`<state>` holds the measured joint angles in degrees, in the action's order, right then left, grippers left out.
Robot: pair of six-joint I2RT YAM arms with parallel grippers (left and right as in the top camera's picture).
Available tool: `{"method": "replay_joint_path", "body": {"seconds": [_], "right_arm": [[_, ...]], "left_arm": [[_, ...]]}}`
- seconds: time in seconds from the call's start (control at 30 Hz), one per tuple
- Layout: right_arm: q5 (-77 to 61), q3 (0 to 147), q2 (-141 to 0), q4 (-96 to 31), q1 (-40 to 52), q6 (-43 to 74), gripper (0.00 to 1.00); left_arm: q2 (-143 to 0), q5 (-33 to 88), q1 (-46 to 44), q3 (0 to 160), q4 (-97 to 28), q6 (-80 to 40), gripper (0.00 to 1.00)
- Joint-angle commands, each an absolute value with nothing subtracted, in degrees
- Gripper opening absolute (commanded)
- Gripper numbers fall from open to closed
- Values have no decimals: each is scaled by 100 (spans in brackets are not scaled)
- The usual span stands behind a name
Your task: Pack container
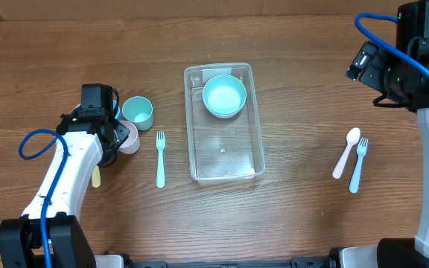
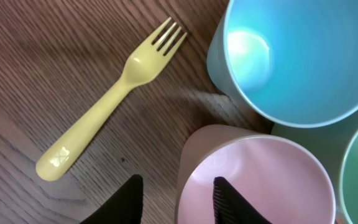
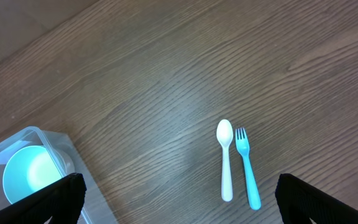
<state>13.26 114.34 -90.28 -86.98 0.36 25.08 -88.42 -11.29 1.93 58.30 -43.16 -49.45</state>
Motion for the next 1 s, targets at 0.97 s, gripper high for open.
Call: {"method": "replay_joint_path", "body": {"seconds": [0.97], "right_arm": [[1326, 11472, -8980, -8670, 25, 2515, 100]], "left_arm": [[-7972, 655, -600, 8075, -5795, -2375, 4]]}}
